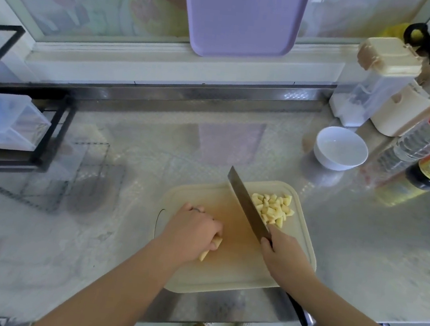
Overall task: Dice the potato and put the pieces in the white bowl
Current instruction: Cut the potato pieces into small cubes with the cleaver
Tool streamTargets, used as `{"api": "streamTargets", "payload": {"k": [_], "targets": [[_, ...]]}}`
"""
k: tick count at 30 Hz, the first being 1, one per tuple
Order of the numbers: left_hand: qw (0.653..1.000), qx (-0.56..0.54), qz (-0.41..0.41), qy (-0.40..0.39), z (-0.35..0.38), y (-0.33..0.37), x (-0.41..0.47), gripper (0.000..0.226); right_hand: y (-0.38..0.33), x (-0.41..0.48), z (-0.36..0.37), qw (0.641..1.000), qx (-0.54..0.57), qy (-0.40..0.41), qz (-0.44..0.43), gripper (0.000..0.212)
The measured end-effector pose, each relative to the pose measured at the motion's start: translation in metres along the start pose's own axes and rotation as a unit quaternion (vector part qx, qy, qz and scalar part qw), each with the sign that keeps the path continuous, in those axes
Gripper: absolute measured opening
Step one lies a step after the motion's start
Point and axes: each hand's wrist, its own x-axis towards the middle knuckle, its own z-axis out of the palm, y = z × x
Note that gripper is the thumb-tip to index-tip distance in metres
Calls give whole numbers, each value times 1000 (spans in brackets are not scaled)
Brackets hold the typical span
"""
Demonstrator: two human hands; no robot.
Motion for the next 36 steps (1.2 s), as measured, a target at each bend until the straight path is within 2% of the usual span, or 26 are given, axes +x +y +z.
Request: {"api": "streamTargets", "payload": {"k": [4,7,11,17,19,22,24,28,31,33,36], "targets": [[999,-28,-11,-13,-4,-1,2,27,4,2,-9,1000,-22,-4,-1,18],[981,-185,-65,10,-11,5,9,26,1,0,-15,1000,9,-12,-14,18],[892,-421,-162,-5,-17,14,27,19,-6,-2,-29,998,62,-16,-27,17],[799,-537,-270,7,2,23,43,17,-12,-2,-50,993,117,11,-32,19],[807,-514,-287,45,6,23,44,19,-12,-1,-52,993,113,14,-35,20],[852,-433,-283,81,5,24,41,27,-12,-1,-48,994,101,4,-41,20],[858,-425,-273,96,5,25,40,32,-12,-1,-43,995,89,-8,-41,18],[845,-446,-277,105,6,23,40,31,-15,-3,-33,997,57,-25,-40,17],[831,-488,-263,50,9,15,41,32,-14,-3,-30,998,29,-27,-43,19],[802,-541,-254,-6,9,11,39,34,-11,-2,-29,998,9,-27,-57,18],[789,-555,-264,4,8,6,39,27,-8,-4,-30,996,-12,-38,-75,14]]}}
